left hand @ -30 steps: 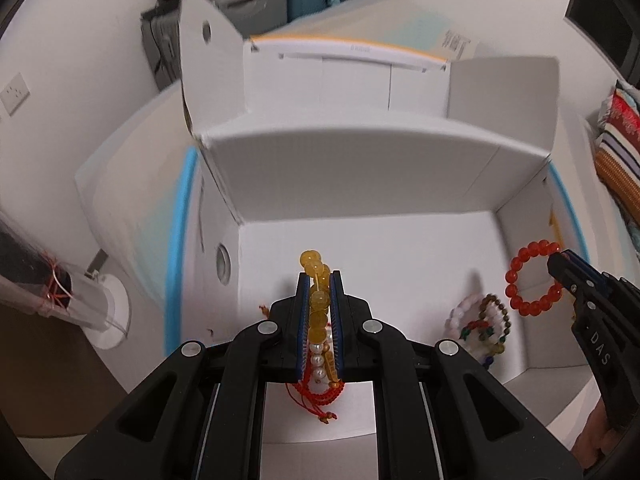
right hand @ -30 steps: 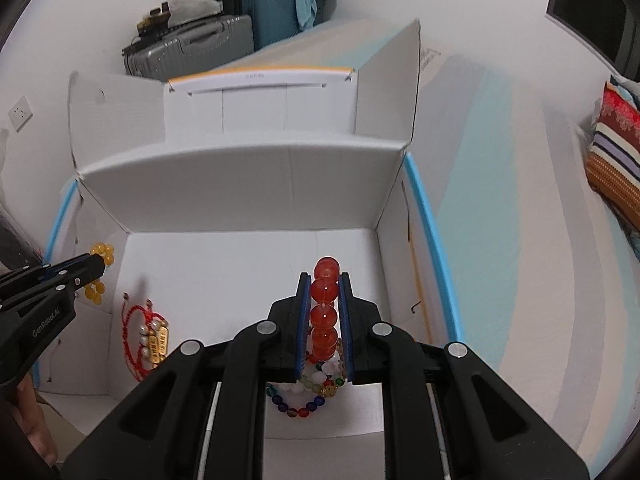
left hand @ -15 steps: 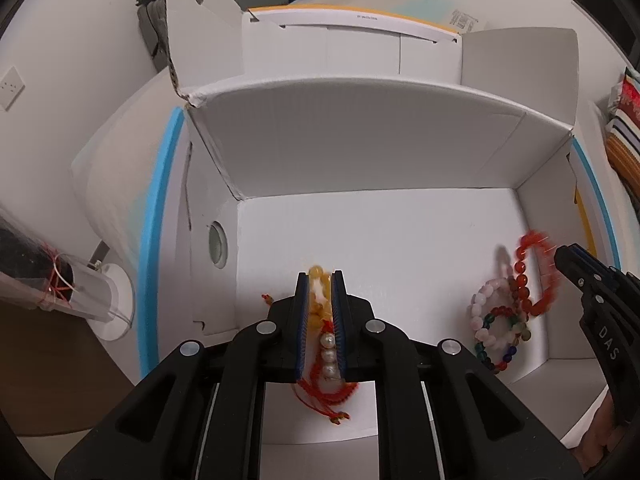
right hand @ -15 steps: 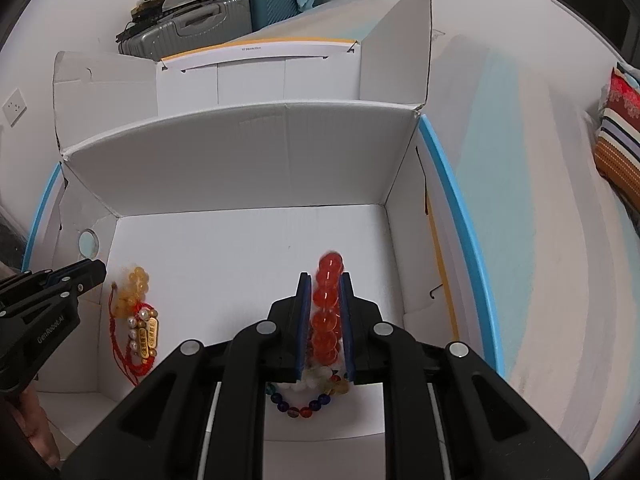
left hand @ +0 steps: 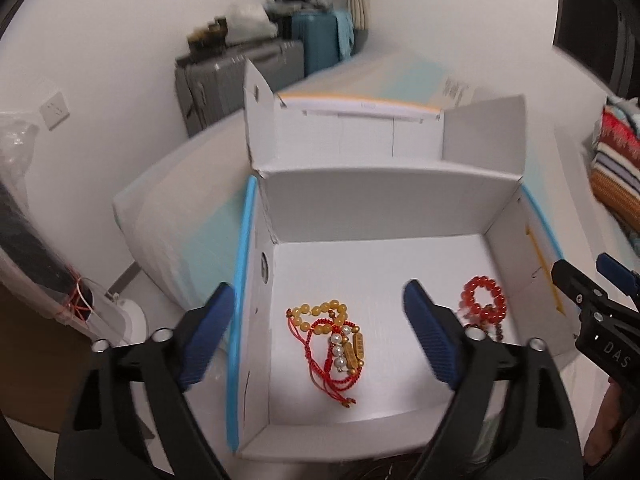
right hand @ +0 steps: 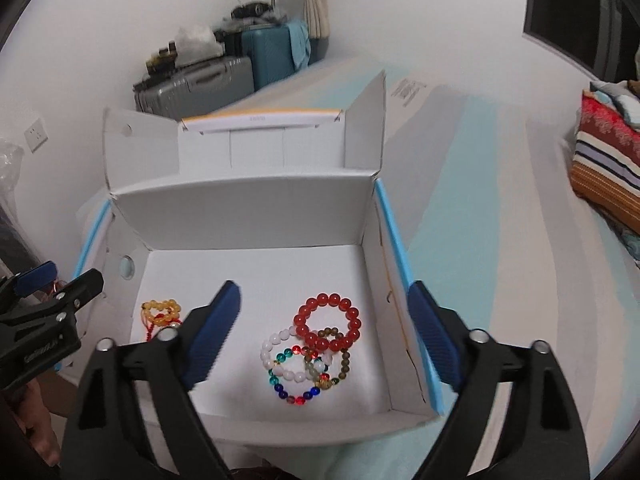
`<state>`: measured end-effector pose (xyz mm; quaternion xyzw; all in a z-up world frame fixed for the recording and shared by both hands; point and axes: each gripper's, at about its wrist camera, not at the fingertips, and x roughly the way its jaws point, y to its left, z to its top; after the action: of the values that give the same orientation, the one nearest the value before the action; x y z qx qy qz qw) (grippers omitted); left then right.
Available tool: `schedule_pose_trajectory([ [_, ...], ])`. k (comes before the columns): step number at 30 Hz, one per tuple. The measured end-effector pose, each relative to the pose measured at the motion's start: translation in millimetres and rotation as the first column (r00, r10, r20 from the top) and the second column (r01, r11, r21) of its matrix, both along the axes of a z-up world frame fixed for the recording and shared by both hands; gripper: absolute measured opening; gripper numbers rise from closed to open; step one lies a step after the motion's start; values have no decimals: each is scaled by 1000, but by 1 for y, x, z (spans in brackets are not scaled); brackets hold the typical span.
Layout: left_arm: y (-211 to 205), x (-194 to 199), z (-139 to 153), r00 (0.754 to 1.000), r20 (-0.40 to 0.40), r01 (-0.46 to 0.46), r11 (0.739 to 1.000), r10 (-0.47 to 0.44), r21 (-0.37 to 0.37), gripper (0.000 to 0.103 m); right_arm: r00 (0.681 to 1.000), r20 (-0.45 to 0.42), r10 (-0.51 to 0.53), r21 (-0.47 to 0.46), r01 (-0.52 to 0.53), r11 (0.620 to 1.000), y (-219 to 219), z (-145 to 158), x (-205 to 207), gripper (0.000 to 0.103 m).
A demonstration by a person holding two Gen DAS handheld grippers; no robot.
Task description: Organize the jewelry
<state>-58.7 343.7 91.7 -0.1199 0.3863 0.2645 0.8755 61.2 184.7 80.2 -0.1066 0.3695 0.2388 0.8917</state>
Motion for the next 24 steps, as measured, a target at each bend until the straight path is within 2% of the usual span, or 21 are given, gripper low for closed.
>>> schedule_pose_trajectory([
  [2, -9, -13, 3, 1000, 29, 0, 1000, 0, 17, 96, 1000, 18, 2, 18, -2, 1000, -8, 4, -11, 91],
  [6, -27, -41, 5, 997, 82, -10, 999, 6, 40, 97, 999, 44, 4, 40, -6, 999, -24, 4, -34, 95],
  [9, -37, -57, -2, 994, 105, 5, 1000, -7, 19, 97, 998, 65, 0, 44, -2, 999, -34, -3, -54, 95],
  [14, -53, -73, -22, 996, 86, 19, 999, -23, 40, 97, 995, 96, -26, 26, 23, 999, -46, -22, -74, 95],
  [17, -59, -77, -35, 996, 79, 42, 999, -44, 21, 97, 996, 89, -28, 29, 26, 999, -51, -32, -82, 95],
  [24, -63, -81, -51, 996, 80, 33, 999, -36, 32, 97, 996, 77, -32, 32, 30, 999, -58, -44, -90, 95],
])
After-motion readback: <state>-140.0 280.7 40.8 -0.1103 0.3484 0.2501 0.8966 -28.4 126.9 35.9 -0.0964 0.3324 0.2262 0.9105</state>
